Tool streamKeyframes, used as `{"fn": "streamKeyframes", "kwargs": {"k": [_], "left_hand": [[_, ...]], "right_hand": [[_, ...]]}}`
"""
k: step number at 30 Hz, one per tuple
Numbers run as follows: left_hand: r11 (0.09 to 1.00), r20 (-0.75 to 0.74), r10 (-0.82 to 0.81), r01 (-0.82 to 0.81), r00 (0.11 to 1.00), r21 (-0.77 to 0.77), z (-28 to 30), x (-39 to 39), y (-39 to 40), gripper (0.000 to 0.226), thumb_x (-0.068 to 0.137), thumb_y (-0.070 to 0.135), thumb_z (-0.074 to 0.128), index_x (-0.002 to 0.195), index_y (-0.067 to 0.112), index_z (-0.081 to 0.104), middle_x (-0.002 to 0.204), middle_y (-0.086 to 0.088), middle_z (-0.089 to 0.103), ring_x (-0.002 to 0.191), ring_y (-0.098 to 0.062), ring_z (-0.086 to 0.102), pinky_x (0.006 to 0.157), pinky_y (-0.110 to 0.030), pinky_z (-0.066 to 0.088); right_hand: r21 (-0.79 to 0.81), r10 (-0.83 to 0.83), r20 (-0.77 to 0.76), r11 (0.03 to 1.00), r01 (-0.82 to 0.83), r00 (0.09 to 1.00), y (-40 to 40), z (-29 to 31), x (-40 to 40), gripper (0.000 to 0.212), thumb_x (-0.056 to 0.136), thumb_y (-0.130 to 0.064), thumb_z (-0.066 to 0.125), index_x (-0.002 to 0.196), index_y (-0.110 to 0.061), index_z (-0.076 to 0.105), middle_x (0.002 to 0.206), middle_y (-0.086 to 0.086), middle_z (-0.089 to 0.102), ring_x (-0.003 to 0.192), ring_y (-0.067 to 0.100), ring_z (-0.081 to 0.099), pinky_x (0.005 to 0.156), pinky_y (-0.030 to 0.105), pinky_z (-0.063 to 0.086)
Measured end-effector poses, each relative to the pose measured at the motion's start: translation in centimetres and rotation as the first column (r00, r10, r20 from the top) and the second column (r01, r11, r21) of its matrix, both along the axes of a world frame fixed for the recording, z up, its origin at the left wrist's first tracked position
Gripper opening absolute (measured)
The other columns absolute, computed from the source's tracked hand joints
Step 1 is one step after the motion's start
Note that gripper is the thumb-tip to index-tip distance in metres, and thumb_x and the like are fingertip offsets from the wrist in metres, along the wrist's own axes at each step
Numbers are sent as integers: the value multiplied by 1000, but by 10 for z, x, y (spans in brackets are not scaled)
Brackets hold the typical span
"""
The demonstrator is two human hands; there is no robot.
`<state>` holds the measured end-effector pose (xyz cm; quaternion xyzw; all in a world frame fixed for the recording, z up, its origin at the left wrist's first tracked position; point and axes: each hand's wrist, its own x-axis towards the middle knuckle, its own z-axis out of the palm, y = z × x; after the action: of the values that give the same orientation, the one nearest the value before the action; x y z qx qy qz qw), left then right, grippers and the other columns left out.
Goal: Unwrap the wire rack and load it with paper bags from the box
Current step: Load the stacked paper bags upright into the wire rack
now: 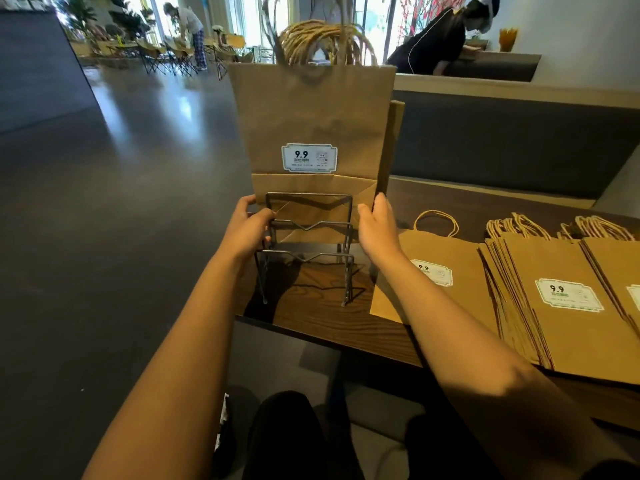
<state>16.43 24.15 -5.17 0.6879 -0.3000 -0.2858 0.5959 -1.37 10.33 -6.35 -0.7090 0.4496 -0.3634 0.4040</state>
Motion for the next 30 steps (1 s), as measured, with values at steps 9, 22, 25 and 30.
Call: {"fn": "streamKeyframes", "kwargs": {"k": [9,22,25,30], "left_hand": [[999,111,0,-5,994,41,0,1,-5,40,101,22,53,141,17,55,127,1,66,105,-9,63,94,-29,52],[984,2,-143,142,990,105,-1,4,-8,39,112,39,28,133,22,56,110,5,70,87,-2,71,72,-19,55],[977,-77,-178,186,981,100,-8,9,-6,48,110,51,26,143,27,53,117,-1,72,109,-16,70,96,-35,56],[972,-246,-207,227,947,57,-14,9,-6,63,107,61,19,126,26,68,114,-6,77,102,-21,75,83,-34,58]], "right_hand": [[-459,-240,-308,885,77,921,-9,-24,-15,13,102,-27,53,106,-15,55,113,5,58,121,27,42,99,45,32],[-179,-28,-93,984,11,995,-11,-21,-14,36,103,-15,50,133,-20,31,119,7,57,97,20,62,72,33,51],[-42,42,-103,998,-47,994,-6,-18,-17,58,106,-25,50,151,-26,13,123,4,55,91,14,59,77,33,49],[161,124,-13,980,-121,992,-7,-13,-9,78,107,-37,47,161,-23,-6,168,5,17,153,31,22,119,46,26]]}}
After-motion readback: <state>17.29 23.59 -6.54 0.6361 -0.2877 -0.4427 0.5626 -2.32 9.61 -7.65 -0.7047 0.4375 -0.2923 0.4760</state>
